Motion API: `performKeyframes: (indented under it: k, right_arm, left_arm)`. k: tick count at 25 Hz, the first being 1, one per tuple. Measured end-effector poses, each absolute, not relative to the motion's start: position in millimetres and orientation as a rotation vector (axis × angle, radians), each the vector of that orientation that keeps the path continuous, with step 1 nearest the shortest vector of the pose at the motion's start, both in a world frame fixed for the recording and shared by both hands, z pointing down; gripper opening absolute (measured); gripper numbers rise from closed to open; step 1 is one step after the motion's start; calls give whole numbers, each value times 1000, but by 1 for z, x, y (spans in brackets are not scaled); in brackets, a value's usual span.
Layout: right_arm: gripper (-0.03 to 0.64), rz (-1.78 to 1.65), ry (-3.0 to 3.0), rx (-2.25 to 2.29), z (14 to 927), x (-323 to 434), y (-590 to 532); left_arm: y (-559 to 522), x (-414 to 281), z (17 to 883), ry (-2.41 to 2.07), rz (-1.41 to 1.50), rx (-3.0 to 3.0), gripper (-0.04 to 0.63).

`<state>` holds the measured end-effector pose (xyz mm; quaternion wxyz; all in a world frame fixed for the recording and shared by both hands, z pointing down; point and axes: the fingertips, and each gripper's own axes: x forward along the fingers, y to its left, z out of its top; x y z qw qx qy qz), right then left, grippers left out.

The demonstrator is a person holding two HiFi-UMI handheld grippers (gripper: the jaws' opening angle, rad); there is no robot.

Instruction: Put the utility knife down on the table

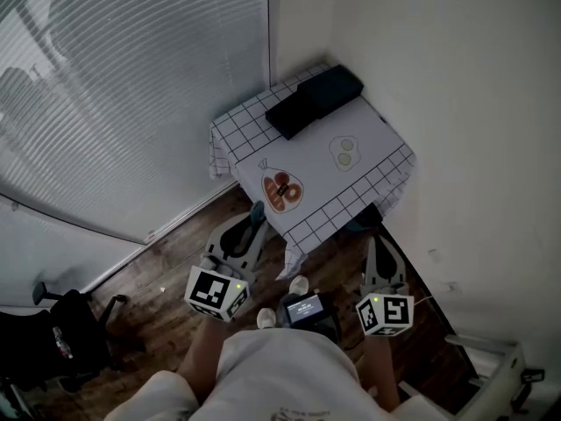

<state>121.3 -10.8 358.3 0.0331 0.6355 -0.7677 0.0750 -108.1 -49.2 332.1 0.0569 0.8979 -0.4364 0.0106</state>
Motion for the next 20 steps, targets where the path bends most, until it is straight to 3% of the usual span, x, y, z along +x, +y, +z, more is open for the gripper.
performKeyframes:
  k: [20]
  right_arm:
    - [8, 257, -2412, 1937, 360, 160, -77]
  left_arm:
    - [-115, -62, 332, -1359, 57, 2715, 75]
